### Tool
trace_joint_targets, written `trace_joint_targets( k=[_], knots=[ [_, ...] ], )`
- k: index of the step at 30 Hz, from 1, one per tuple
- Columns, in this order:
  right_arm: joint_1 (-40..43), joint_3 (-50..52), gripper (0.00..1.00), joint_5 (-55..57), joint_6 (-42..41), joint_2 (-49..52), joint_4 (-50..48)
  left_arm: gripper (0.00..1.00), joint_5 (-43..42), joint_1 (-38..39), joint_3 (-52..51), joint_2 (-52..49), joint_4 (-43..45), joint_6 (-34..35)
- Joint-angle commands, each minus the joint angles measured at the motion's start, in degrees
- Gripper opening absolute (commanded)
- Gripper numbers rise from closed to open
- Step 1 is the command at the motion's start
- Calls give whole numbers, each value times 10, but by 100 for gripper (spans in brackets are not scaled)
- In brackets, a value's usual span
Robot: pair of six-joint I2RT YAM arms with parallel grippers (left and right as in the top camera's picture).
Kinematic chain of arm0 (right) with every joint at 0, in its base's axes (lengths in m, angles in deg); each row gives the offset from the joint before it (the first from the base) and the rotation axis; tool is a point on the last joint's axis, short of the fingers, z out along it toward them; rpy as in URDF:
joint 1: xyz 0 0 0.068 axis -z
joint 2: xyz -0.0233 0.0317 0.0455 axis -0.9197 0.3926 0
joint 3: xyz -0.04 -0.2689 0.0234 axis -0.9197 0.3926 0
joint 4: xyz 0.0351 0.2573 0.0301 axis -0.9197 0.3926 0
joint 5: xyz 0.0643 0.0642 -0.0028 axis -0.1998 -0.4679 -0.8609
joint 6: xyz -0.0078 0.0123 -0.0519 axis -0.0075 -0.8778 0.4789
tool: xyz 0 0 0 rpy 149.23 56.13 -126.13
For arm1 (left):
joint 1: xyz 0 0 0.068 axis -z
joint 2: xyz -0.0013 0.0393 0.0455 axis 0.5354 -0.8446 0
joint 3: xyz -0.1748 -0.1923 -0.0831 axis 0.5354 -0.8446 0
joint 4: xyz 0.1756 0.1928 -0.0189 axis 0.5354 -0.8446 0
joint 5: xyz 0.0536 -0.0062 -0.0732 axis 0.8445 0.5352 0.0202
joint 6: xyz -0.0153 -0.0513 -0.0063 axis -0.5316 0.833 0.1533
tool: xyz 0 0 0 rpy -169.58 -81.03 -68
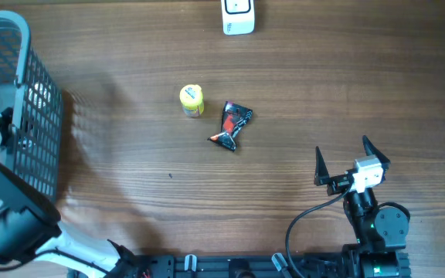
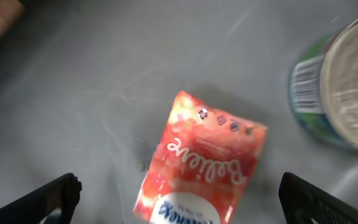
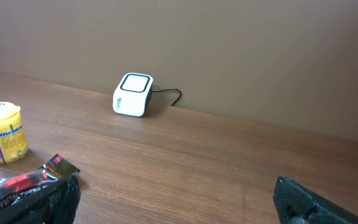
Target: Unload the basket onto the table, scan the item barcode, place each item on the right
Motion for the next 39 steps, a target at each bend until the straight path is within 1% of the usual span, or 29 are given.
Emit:
trace_joint_targets(
  k=[1,5,6,8,9,10,11,12,14,15,19,23,24,25,30,33,35,36,39],
  knots=[
    [-1,0,100,4,-10,-3,-2,100,7,-3,-6,-25,7,-15],
    [-1,0,100,4,-10,-3,-2,99,0,-3,-6,-43,13,-15],
    [-1,0,100,4,-10,-3,-2,95,-3,-3,-6,-48,13,-15],
    [-1,0,100,4,-10,-3,-2,75,-9,-3,-7,-61,13,-15],
    [-1,0,100,4,-10,-3,-2,61,-11,-3,-7,-64,14,-15],
    [-1,0,100,4,-10,-3,-2,49,-12,-3,-7,-70,14,-15],
    [-1,0,100,4,-10,-3,-2,46,-12,-3,-7,-73,14,-15],
    [-1,0,100,4,-10,-3,-2,45,-12,-3,-7,-73,13,-15],
    [-1,0,100,4,-10,-3,-2,39,-12,-3,-6,-73,15,-15],
    [-1,0,100,4,-11,-3,-2,37,-12,-3,-6,-71,15,-15],
    [-1,0,100,4,-10,-3,-2,38,-12,-3,-2,-49,15,-9],
    [-1,0,100,4,-11,-3,-2,40,-15,-3,18,3,8,51],
    [-1,0,100,4,-10,-3,-2,43,-27,-3,31,30,0,59],
    [-1,0,100,4,-10,-3,-2,44,-37,-3,40,49,-4,65],
    [-1,0,100,4,-10,-3,-2,42,-108,-3,66,168,4,73],
    [-1,0,100,4,-10,-3,-2,43,-132,-3,75,245,21,112],
    [-1,0,100,4,-10,-3,-2,43,-185,-3,75,300,36,152],
    [-1,0,100,4,-10,-3,-2,41,-226,-3,75,321,43,168],
    [-1,0,100,4,-10,-3,-2,42,-387,21,75,367,82,192]
  ],
)
